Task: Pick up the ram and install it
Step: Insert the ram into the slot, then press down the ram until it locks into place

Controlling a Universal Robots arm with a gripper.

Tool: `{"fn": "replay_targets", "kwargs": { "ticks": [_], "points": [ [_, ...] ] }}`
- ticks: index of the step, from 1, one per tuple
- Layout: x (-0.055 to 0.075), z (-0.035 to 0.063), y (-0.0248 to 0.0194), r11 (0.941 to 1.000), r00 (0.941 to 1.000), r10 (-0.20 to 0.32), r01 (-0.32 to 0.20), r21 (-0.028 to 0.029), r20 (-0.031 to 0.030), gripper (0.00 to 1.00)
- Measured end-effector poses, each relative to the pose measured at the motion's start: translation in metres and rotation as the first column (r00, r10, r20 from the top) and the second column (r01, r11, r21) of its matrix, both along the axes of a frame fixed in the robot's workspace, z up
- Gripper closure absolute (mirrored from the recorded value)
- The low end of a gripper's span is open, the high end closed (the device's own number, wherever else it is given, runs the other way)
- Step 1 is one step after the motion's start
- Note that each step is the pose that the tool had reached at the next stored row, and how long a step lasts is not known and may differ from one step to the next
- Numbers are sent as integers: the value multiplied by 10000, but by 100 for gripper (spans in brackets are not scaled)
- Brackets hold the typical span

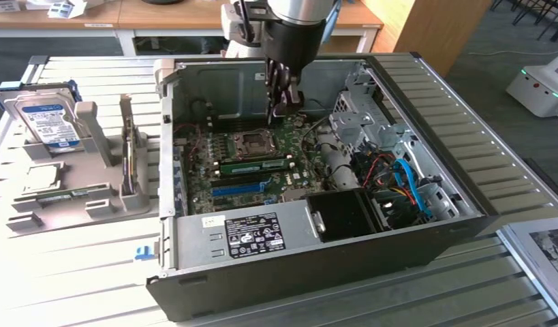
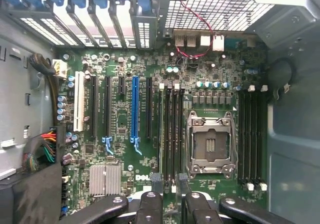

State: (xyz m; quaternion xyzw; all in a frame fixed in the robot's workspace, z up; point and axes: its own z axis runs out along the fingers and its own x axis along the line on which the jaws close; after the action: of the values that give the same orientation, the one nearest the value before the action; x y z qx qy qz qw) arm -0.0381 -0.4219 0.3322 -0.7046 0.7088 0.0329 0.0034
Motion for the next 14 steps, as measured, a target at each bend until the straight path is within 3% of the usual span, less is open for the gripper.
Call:
{"fn": "replay_targets", "kwargs": {
  "ticks": [14],
  "points": [
    [0,1,0,10000,10000,0,0,-1,0,76]
  ]
}}
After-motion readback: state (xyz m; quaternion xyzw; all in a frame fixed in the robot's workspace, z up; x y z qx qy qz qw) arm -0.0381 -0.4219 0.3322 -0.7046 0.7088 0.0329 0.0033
